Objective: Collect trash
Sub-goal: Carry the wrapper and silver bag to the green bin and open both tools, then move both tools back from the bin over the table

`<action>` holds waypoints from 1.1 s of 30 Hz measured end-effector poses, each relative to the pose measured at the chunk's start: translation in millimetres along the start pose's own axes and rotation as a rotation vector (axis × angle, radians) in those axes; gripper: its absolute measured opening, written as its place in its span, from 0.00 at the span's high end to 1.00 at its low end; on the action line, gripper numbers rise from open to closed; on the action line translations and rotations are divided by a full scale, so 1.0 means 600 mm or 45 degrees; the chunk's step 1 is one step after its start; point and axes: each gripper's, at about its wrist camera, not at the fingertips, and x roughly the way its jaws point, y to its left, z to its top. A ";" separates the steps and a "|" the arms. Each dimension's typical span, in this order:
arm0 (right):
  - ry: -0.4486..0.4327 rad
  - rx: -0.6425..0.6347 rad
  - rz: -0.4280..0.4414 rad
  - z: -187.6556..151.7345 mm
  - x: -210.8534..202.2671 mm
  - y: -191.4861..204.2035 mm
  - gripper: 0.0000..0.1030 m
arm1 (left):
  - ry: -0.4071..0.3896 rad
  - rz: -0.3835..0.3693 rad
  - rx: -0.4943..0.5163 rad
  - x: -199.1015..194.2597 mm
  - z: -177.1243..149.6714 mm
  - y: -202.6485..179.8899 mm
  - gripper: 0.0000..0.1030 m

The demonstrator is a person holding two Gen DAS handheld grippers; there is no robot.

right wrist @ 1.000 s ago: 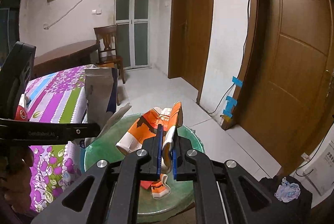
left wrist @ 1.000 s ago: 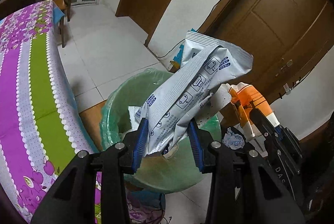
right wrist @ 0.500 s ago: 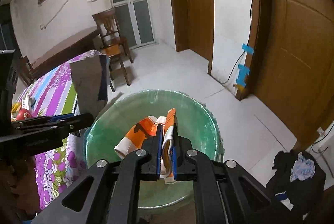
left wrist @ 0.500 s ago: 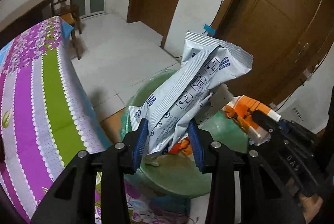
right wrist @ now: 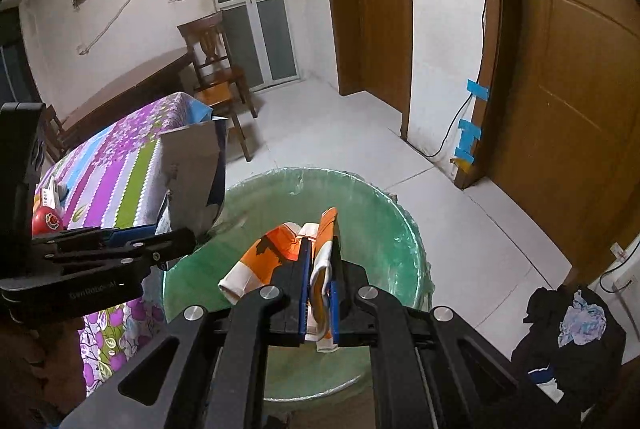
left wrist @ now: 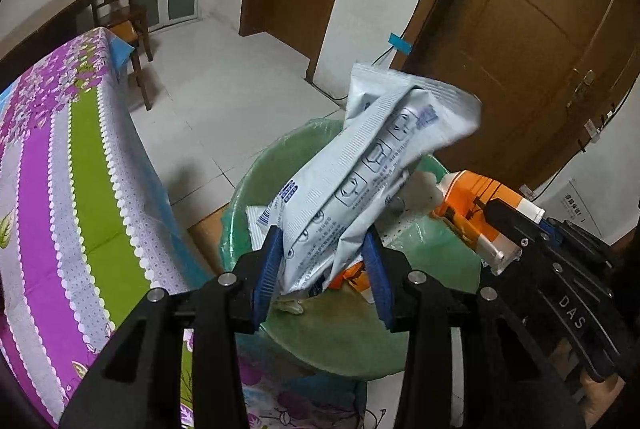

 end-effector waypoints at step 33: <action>-0.215 0.016 0.047 -0.024 -0.101 0.025 0.08 | -0.232 0.082 0.089 -0.101 -0.038 0.021 0.05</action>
